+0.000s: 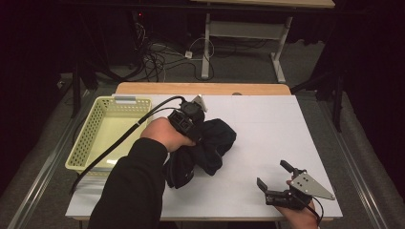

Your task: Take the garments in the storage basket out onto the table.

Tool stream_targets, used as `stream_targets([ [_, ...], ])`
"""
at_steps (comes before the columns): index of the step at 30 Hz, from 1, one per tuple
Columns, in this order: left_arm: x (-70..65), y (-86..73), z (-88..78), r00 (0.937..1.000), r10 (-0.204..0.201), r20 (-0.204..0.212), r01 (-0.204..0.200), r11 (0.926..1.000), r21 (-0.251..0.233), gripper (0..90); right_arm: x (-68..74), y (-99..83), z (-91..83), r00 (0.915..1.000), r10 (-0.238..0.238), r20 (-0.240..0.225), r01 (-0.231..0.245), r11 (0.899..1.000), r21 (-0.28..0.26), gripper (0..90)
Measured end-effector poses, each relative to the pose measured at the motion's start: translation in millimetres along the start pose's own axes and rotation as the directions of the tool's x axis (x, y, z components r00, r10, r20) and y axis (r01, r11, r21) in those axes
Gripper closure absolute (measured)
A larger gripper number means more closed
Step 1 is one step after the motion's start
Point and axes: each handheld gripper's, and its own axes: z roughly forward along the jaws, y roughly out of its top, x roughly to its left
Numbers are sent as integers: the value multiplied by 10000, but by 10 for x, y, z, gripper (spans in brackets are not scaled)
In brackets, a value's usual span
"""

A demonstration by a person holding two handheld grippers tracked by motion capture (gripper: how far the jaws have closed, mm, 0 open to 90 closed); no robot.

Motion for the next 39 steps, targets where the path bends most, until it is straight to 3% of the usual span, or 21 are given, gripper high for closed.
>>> stream_targets([
  [4, 29, -64, 142, 9994, -284, 183, 289, 9992, -277, 405, 1, -6, 6, 10000, -37, 14, 37, 10000, 48, 4],
  [8, 28, -115, 261, 9993, -306, 217, 317, 9982, -514, 404, 6, -8, 7, 10000, -54, -12, 54, 10000, 69, 4],
  [10, 33, -173, 385, 9973, -471, 557, 504, 9970, -584, 397, 6, -11, 10, 10000, -62, -9, 62, 9999, 82, 4],
  [15, 26, -271, 541, 9978, -361, 564, 417, 9939, -1019, 394, 10, -13, 10, 10000, -67, -3, 67, 9999, 89, 4],
  [21, 25, -444, 719, 9978, -397, 525, 501, 9757, -2131, 389, 23, -20, 21, 9999, -109, -19, 109, 9998, 140, 4],
  [26, 34, -635, 851, 9978, -383, 533, 540, 9408, -3348, 372, 38, -31, 33, 9999, -136, -56, 137, 9997, 207, 4],
  [30, 39, -750, 937, 9963, -191, 834, 519, 9100, -4114, 322, 49, -43, 45, 9997, -207, -87, 209, 9994, 265, 4],
  [35, -18, -857, 1002, 9995, 38, 325, 124, 8751, -4839, 246, 68, -56, 63, 9995, -275, -154, 281, 9990, 352, 4],
  [38, -40, -929, 1049, 9995, 195, 258, -24, 8404, -5420, 212, 84, -60, 69, 9994, -299, -172, 306, 9988, 395, 4],
  [39, -40, -950, 1059, 9994, 210, 260, -31, 8320, -5548, 205, 89, -60, 69, 9993, -333, -190, 340, 9986, 399, 4],
])
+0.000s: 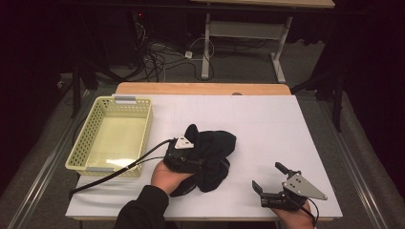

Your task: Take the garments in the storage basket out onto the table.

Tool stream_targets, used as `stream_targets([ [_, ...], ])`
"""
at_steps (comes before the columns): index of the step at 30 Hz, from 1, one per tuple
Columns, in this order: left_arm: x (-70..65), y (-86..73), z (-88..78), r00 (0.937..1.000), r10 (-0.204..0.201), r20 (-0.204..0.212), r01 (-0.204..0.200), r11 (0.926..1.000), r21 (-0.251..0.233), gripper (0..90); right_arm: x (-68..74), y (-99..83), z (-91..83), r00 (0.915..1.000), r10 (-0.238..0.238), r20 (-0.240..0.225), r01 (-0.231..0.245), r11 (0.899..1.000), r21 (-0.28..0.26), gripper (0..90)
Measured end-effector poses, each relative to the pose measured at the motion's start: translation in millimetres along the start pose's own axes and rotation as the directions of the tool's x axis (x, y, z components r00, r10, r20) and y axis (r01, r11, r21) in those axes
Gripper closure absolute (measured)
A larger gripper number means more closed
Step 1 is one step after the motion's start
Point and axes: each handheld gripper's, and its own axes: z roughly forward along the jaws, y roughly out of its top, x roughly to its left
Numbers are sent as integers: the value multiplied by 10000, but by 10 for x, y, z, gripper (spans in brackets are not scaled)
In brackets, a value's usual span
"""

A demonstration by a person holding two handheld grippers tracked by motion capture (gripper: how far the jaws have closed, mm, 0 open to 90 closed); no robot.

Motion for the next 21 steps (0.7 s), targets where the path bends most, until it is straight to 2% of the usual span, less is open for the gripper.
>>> stream_targets([
  [5, 3, -80, -37, 9998, 57, 182, -46, 9983, -586, 155, 25, -1, 10, 10000, -51, -67, 51, 10000, 45, 4],
  [10, -30, -118, -89, 9997, 193, 132, -182, 9968, -774, 76, 45, 2, 14, 9999, -98, -122, 99, 9999, 66, 4],
  [13, -61, -155, -159, 9998, 155, 150, -139, 9944, -1047, 34, 48, 4, 10, 9999, -110, -128, 111, 9999, 43, 4],
  [16, -82, -201, -260, 9998, -78, 185, 102, 9907, -1358, 0, 45, 5, 6, 9999, -95, -114, 96, 10000, 22, 4],
  [21, -142, -361, -438, 9993, -351, 103, 365, 9795, -1979, 0, 46, 15, -4, 9999, -113, -121, 113, 9999, -15, 4],
])
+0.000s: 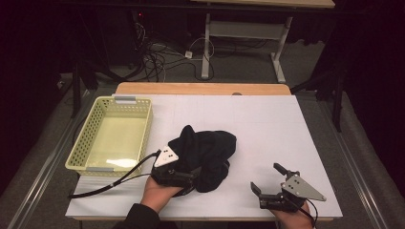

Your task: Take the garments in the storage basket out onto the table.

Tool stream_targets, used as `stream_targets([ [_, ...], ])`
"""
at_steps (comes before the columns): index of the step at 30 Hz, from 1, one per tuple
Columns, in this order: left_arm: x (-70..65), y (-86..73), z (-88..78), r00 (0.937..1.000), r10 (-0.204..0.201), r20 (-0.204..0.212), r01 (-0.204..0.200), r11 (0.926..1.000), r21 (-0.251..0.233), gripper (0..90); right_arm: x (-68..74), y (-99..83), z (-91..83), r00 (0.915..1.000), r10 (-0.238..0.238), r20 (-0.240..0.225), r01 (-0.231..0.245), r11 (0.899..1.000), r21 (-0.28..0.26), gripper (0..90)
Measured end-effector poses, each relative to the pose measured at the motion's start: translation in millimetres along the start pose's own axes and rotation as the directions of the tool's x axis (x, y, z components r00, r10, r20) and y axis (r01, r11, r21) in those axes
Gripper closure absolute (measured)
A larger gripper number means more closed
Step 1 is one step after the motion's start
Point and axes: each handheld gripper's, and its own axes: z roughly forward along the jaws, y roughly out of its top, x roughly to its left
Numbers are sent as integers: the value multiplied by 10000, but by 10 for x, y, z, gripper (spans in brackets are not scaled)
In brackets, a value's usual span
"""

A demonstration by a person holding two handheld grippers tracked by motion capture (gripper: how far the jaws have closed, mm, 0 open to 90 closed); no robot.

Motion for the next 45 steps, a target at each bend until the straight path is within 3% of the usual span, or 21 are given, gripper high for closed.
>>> stream_targets([
  [6, -77, -169, -175, 9999, 59, -113, -61, 9998, -204, 0, 18, 12, -3, 10000, -58, -53, 58, 10000, -37, 4],
  [14, -192, -516, -396, 9995, -292, -111, 288, 9990, -352, 0, 51, 14, 9, 9998, -134, -145, 134, 9999, -14, 4],
  [19, -288, -551, -551, 9987, -502, -33, 499, 9966, -663, 0, 122, 15, 48, 9989, -226, -401, 228, 9997, 58, 4],
  [22, -318, -615, -656, 9981, -603, -147, 590, 9952, -781, 0, 191, 26, 67, 9974, -333, -634, 339, 9994, 88, 4],
  [24, -321, -624, -709, 9974, -557, -458, 514, 9947, -888, 0, 247, 38, 87, 9957, -341, -859, 349, 9994, 85, 4],
  [28, -241, -619, -812, 9949, -853, -545, 766, 9862, -1468, 0, 396, 97, 181, 9892, -391, -1412, 406, 9991, 79, 4],
  [31, -120, -711, -913, 9796, -2000, -208, 1922, 9618, -1950, 0, 558, 195, 286, 9803, -479, -1915, 483, 9988, -26, 4],
  [32, -120, -711, -913, 9796, -2000, -208, 1922, 9618, -1950, 0, 619, 237, 328, 9753, -582, -2131, 584, 9983, -56, 4],
  [33, -73, -770, -964, 9765, -2102, -471, 1986, 9632, -1813, 0, 684, 282, 374, 9695, -667, -2357, 669, 9977, -71, 4],
  [36, -81, -792, -1006, 9832, -1654, -771, 1519, 9758, -1572, 0, 887, 439, 519, 9477, -913, -3058, 914, 9957, -143, 6],
  [39, -87, -758, -1002, 9877, -1403, -686, 1294, 9812, -1433, 0, 1038, 547, 614, 9374, -1095, -3305, 1057, 9940, -293, 77],
  [42, -97, -719, -944, 9914, -1201, -529, 1119, 9842, -1368, 0, 1134, 569, 727, 9366, -1201, -3291, 1292, 9916, 61, 143],
  [45, -122, -659, -853, 9943, -1018, -317, 969, 9868, -1295, 0, 1149, 534, 845, 9474, -1137, -2991, 1381, 9885, 616, 244],
])
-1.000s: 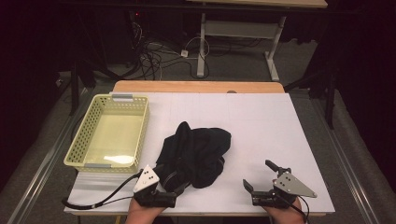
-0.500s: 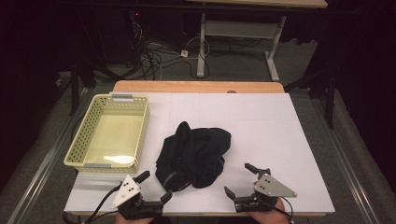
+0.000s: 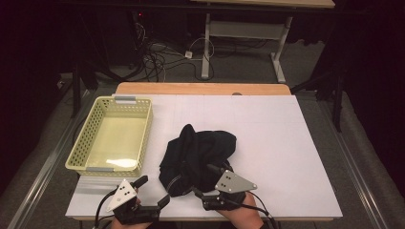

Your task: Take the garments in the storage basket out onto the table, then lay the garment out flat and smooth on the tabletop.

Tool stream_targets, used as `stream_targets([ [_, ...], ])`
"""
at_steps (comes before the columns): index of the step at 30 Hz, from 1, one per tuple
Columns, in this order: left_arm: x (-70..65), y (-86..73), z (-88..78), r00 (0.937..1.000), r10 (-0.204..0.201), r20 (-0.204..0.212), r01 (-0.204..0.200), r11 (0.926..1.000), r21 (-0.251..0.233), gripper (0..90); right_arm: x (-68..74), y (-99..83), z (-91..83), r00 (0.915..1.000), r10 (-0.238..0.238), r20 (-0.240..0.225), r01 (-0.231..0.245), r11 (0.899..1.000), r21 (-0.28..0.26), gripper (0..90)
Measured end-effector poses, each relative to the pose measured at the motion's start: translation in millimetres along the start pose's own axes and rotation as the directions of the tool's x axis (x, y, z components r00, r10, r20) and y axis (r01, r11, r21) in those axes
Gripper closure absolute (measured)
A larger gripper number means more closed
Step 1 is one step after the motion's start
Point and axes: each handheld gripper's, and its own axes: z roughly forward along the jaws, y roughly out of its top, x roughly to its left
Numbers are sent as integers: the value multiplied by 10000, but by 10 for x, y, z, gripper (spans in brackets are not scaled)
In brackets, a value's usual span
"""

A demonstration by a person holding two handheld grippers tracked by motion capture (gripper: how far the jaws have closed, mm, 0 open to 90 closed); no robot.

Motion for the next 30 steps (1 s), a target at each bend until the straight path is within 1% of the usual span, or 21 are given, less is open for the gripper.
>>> stream_targets([
  [1, -9, 11, 35, 9999, 64, 85, -65, 10000, 75, 0, -14, -14, 57, 9997, 232, 39, -233, 9994, 255, 278],
  [2, -17, 18, 62, 9998, 101, 148, -103, 9999, 130, 0, -29, -30, 103, 9994, 334, 107, -339, 9982, 495, 320],
  [4, -28, 38, 115, 9994, 125, 325, -133, 9996, 229, 0, -50, -65, 172, 9974, 707, 142, -716, 9942, 803, 418],
  [5, -30, 53, 139, 9991, 140, 399, -147, 9997, 196, 0, -64, -88, 203, 9963, 853, 121, -861, 9910, 1026, 472],
  [6, -31, 67, 154, 9990, 187, 405, -197, 9995, 234, 0, -74, -119, 234, 9953, 966, -23, -956, 9880, 1215, 523],
  [7, -29, 86, 176, 9987, 274, 418, -286, 9992, 266, 0, -76, -138, 249, 9948, 1015, -22, -1003, 9865, 1296, 559],
  [8, -21, 106, 202, 9984, 390, 411, -402, 9988, 288, 0, -78, -160, 262, 9945, 1051, -32, -1036, 9849, 1389, 620],
  [9, -9, 119, 223, 9983, 423, 412, -435, 9986, 293, 0, -73, -180, 268, 9951, 991, -46, -973, 9845, 1458, 711],
  [10, 6, 130, 242, 9981, 484, 391, -494, 9984, 259, 0, -73, -184, 261, 9955, 936, -118, -911, 9860, 1395, 802],
  [11, 14, 136, 255, 9978, 567, 344, -575, 9981, 218, 0, -74, -184, 249, 9953, 946, -200, -913, 9874, 1295, 842],
  [14, 45, 160, 302, 9962, 830, 254, -833, 9965, 93, 0, -98, -185, 187, 9948, 992, -250, -961, 9901, 1018, 864],
  [16, 63, 177, 343, 9960, 843, 308, -847, 9963, 138, 0, -116, -172, 127, 9957, 898, -208, -877, 9924, 866, 865],
  [18, 73, 189, 409, 9957, 778, 500, -786, 9968, 151, 0, -140, -147, 43, 9968, 795, -91, -787, 9946, 670, 866],
  [19, 76, 198, 455, 9948, 804, 618, -821, 9963, 265, 0, -156, -132, 1, 9972, 750, -41, -746, 9954, 604, 866],
  [20, 80, 206, 504, 9934, 929, 678, -959, 9944, 438, 0, -174, -119, -44, 9975, 709, 19, -709, 9960, 551, 866],
  [22, 100, 214, 601, 9916, 1068, 724, -1121, 9910, 729, 0, -218, -98, -131, 9977, 666, 148, -671, 9969, 404, 867],
  [23, 109, 213, 625, 9913, 1104, 715, -1155, 9907, 712, 0, -249, -88, -183, 9973, 688, 240, -696, 9970, 346, 867],
  [26, 134, 201, 634, 9911, 1158, 658, -1196, 9912, 560, 0, -318, -75, -296, 9964, 740, 413, -752, 9968, 280, 867],
  [27, 137, 200, 625, 9902, 1199, 718, -1238, 9909, 535, 0, -343, -73, -341, 9961, 757, 449, -769, 9967, 247, 866],
  [29, 137, 205, 592, 9879, 1422, 618, -1451, 9884, 453, 0, -402, -86, -445, 9942, 894, 605, -903, 9958, 126, 867],
  [30, 149, 209, 572, 9872, 1457, 655, -1483, 9882, 376, 0, -439, -101, -500, 9925, 1026, 671, -1032, 9946, 57, 867],
])
